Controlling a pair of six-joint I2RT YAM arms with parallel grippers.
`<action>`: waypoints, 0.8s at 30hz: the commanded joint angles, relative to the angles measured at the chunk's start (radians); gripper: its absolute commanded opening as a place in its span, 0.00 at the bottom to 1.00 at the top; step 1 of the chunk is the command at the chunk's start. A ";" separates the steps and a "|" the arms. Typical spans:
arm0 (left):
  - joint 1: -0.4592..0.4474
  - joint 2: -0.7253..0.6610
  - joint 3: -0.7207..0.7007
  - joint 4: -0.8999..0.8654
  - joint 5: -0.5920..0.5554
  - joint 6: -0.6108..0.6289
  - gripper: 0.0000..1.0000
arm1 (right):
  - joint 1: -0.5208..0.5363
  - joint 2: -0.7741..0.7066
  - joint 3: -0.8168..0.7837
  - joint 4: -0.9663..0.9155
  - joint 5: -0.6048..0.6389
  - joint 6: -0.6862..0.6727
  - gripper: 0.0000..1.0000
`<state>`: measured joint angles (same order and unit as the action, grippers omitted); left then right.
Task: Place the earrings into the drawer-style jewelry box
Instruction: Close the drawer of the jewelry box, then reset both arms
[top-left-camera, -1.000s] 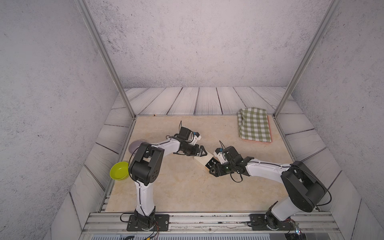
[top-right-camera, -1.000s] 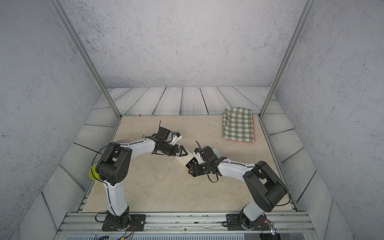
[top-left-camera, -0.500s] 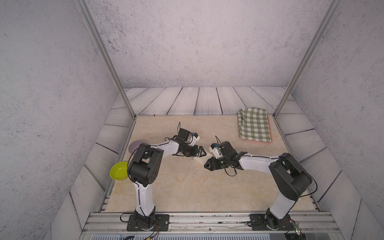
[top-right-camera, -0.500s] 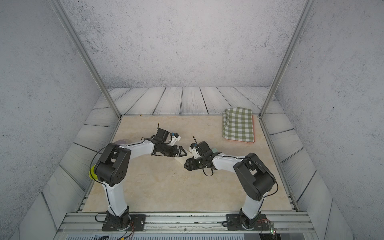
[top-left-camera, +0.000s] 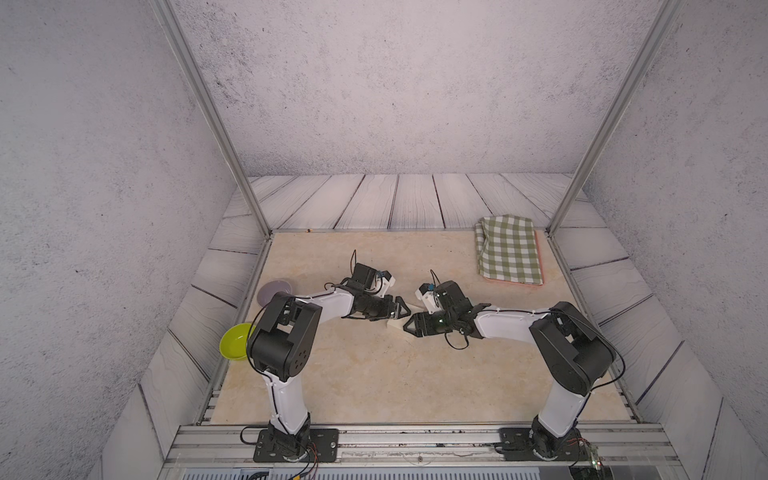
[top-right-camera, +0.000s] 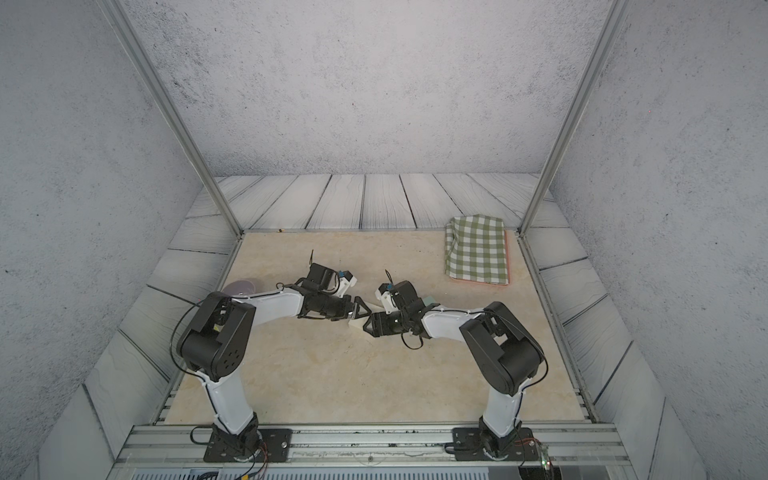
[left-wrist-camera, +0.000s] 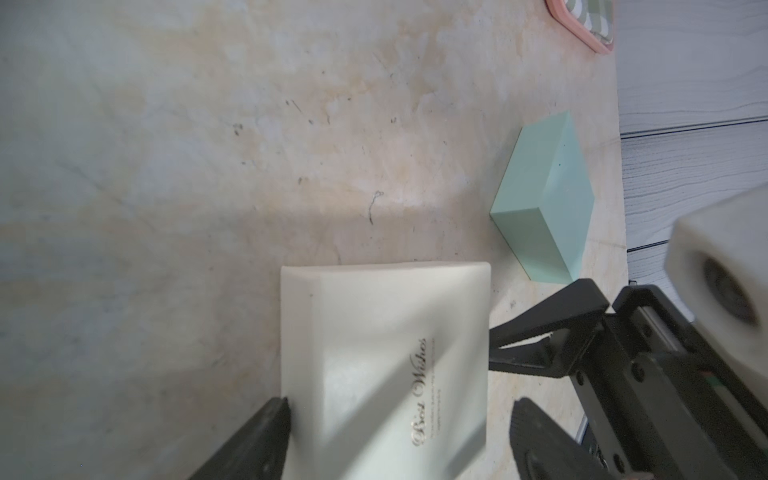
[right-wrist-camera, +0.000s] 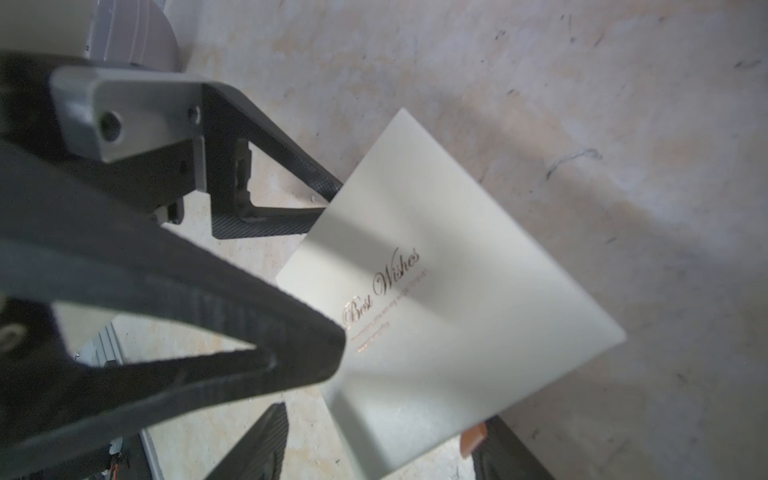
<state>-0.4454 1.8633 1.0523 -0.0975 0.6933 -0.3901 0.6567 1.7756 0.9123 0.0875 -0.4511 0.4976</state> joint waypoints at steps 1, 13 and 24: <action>-0.011 -0.055 -0.019 -0.050 0.005 0.006 0.86 | -0.014 -0.078 -0.003 -0.019 -0.004 -0.020 0.74; 0.050 -0.592 -0.190 -0.150 -0.732 0.261 0.99 | -0.097 -0.665 -0.153 -0.129 0.669 -0.378 0.99; 0.201 -0.572 -0.411 0.274 -0.895 0.575 0.84 | -0.433 -0.551 -0.446 0.453 0.797 -0.610 0.99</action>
<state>-0.2817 1.2499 0.6270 0.0944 -0.2092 0.0921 0.2714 1.2041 0.5289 0.3397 0.3511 -0.0566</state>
